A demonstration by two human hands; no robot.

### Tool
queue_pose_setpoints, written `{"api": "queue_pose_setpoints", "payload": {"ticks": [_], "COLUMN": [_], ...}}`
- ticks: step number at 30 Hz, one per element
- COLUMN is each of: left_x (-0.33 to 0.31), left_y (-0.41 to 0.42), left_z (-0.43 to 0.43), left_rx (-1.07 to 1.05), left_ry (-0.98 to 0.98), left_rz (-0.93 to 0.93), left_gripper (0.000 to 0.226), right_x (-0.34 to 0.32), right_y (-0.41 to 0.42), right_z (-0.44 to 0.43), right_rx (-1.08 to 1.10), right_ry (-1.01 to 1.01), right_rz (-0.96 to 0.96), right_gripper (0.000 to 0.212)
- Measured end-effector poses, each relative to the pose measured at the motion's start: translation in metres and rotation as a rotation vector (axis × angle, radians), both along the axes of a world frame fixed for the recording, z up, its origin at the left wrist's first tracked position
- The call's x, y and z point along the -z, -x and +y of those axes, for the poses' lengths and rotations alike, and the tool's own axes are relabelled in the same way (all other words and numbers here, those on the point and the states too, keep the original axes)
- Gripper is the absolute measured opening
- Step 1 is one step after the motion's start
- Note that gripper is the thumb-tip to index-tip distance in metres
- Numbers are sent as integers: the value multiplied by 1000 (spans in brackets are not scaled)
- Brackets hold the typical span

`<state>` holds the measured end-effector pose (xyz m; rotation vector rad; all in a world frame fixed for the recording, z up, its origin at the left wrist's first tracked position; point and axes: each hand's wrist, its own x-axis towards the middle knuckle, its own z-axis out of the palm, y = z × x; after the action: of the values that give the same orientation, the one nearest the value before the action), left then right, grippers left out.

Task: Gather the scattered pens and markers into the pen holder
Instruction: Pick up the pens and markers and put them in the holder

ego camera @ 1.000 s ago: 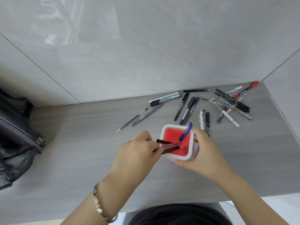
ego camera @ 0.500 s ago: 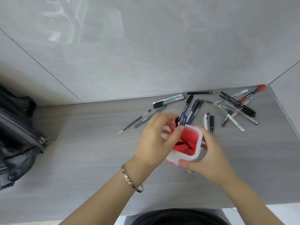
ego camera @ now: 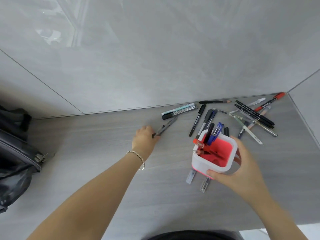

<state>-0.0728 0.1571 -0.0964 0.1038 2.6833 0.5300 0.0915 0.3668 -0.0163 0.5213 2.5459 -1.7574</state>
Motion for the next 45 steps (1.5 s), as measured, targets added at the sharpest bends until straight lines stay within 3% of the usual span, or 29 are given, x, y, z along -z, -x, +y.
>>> {"api": "queue_pose_setpoints", "payload": {"ticks": [4,7,10,13,16,21,24,29,35,39,45], "left_x": [1,7,9,-14,-50,-103,-127,-137,-128,-121,-110], "left_y": [-21,-41,-57,-67,-75,-91,-99,-112,-115,-123,-129], "left_z": [7,1,-12,-16,-19,-24,-19,-9,-9,-9,-5], "left_rx": [198,348,362,-6,-276,-413,-408,-207,-279,-110,44], "left_ry": [19,172,192,-293,-792,-1407,-1587,-1329,-1150,-784,-593], "left_rz": [-57,-16,5,-170,-217,-131,-73,-70,-104,-4,-67], "left_gripper": [27,22,20,6,22,30,20,24,24,24,14], "right_x": [1,0,-3,-4,-4,-2,0,4,8,13,12], "right_y": [-2,-4,-6,-8,-10,-10,-7,-3,-7,-12,-14], "right_z": [-4,-7,-10,-13,-17,-30,-41,-52,-50,-50,-53], "right_rx": [-20,-25,-62,-81,-90,-132,-162,-184,-168,-189,-193], "right_ry": [-12,10,3,-2,-25,-61,-65,-94,-116,-130,-106], "right_rz": [-31,-32,-38,-45,-50,-61,-82,-70,-52,-85,-59], "right_gripper": [87,86,85,84,88,93,90,85,87,90,88]}}
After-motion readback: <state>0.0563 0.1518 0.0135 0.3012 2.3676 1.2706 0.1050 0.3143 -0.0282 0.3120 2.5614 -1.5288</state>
